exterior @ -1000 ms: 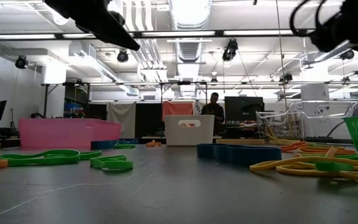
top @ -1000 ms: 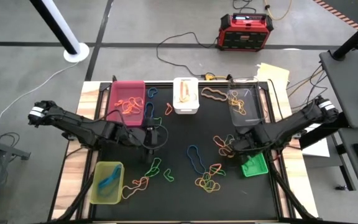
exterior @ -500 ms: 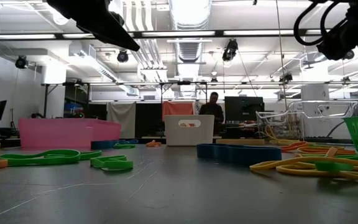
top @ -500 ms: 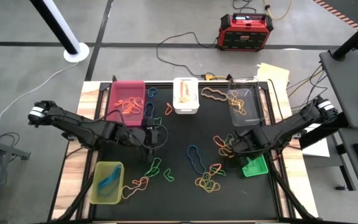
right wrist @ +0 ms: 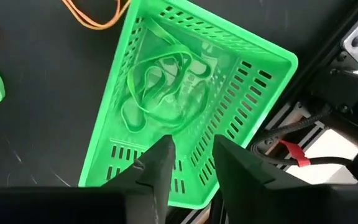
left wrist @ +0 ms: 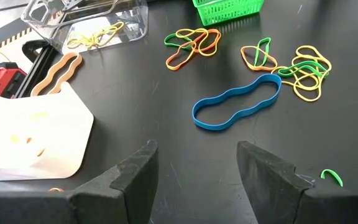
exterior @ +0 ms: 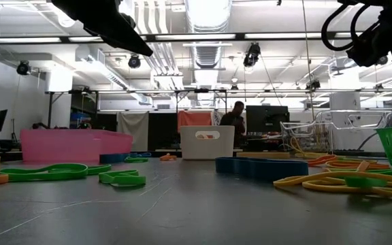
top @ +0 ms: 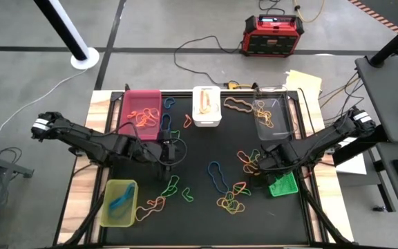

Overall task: Sort rubber bands into baskets
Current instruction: Put the orange rubber band into the pink bin

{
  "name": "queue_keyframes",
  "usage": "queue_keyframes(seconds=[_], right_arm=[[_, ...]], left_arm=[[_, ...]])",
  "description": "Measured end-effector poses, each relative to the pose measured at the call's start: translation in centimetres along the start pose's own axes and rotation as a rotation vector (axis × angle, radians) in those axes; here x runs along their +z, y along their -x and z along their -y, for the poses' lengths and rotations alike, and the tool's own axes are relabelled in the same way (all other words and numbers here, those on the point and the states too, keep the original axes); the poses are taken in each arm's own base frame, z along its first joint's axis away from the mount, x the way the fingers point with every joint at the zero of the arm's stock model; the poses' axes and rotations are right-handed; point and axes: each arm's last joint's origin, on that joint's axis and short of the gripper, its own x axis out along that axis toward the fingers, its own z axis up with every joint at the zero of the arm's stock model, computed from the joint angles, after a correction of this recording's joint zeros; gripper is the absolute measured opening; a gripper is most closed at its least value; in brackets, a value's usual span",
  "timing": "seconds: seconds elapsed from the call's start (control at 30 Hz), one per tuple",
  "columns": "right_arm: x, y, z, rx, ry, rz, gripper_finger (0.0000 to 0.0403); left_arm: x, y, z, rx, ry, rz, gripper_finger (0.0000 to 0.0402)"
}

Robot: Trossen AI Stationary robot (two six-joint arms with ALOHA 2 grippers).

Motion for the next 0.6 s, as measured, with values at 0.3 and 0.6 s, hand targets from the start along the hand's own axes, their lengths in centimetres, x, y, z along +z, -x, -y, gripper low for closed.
queue_keyframes(seconds=[0.3,0.6], right_arm=[[1.8,1.1,-2.6,0.223,0.159,0.341,0.0134],[6.0,1.6,-5.0,0.345,0.300,0.580,0.0139]], left_arm=[[0.0,0.0,0.0,0.002,0.000,-0.001,0.0198],[0.0,0.0,0.0,0.009,-0.001,-0.001,0.0198]])
